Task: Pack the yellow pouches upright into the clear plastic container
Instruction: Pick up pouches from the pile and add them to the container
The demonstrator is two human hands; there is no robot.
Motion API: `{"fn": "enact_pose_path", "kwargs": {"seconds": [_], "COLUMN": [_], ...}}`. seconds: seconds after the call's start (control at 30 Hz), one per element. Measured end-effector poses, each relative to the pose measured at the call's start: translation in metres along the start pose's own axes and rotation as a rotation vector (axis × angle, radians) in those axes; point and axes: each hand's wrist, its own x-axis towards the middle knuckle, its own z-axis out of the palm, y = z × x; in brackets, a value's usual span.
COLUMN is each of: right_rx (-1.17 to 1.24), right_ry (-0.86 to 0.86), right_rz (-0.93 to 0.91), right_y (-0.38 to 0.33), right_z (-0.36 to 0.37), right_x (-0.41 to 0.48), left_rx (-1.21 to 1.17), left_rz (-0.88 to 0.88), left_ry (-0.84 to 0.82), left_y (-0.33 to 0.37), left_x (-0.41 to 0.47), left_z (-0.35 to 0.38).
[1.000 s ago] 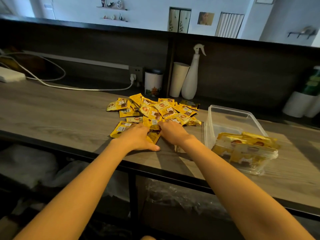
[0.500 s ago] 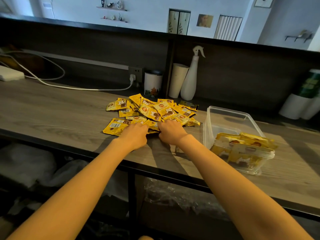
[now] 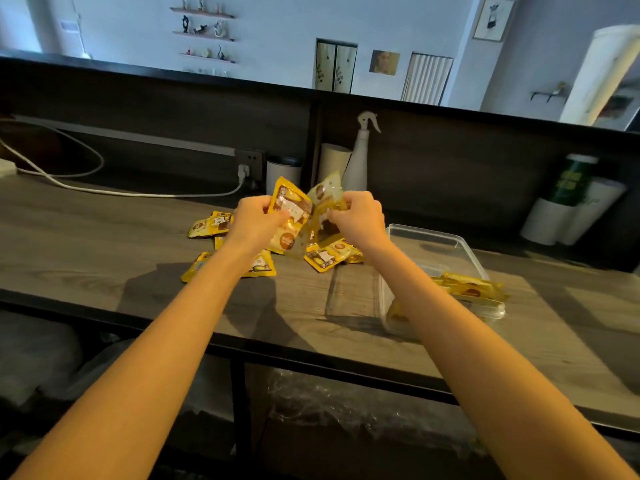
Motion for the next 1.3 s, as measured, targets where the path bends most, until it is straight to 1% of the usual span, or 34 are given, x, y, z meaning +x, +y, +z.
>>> {"fn": "enact_pose_path", "kwargs": {"seconds": [0.13,0.2,0.27,0.33,0.4,0.47,0.57,0.63,0.7,0.77,0.87,0.97,1.13,1.2,1.3], "right_rx": [0.075,0.082,0.094,0.13,0.188,0.214,0.217,0.226,0.237,0.256,0.276,0.282,0.266,0.275,0.278], "right_ry": [0.097,0.114,0.116,0.104,0.107,0.125,0.147,0.153,0.167,0.199,0.266,0.318,0.317,0.307,0.331], "right_rz": [0.036,0.065,0.1,0.151,0.204,0.237,0.26,0.286,0.312,0.343,0.363,0.355,0.338,0.344,0.35], "right_y": [0.01,0.022,0.035,0.049,0.063,0.077,0.097,0.108,0.116,0.123,0.13,0.132,0.129,0.13,0.132], "right_z": [-0.044,-0.066,-0.088,-0.108,-0.126,-0.14,-0.153,-0.158,-0.161,-0.162,-0.162,-0.159,-0.153,-0.151,-0.151], "right_x": [0.004,0.004,0.003,-0.001,-0.008,-0.014,-0.021,-0.024,-0.025,-0.026,-0.026,-0.027,-0.031,-0.033,-0.035], "left_rx": [-0.09,-0.083,-0.019,0.107,0.191,0.206,0.225,0.269,0.322,0.386,0.511,0.467,0.388,0.393,0.404], "left_rz": [0.093,0.147,0.206,0.252,0.244,0.229,0.262,0.292,0.281,0.247,0.273,0.284,0.327,0.366,0.4], "left_ry": [-0.057,-0.103,-0.142,-0.181,-0.245,-0.3,-0.323,-0.322,-0.315,-0.282,-0.218,-0.18,-0.081,-0.085,-0.143], "left_y": [0.03,0.041,0.048,0.056,0.063,0.069,0.077,0.08,0.081,0.082,0.081,0.082,0.083,0.082,0.08], "left_x": [-0.005,-0.007,-0.007,-0.009,-0.012,-0.014,-0.016,-0.017,-0.017,-0.017,-0.015,-0.017,-0.019,-0.02,-0.019], "left_z": [0.025,0.041,0.059,0.078,0.095,0.11,0.128,0.137,0.143,0.146,0.147,0.149,0.156,0.157,0.155]}}
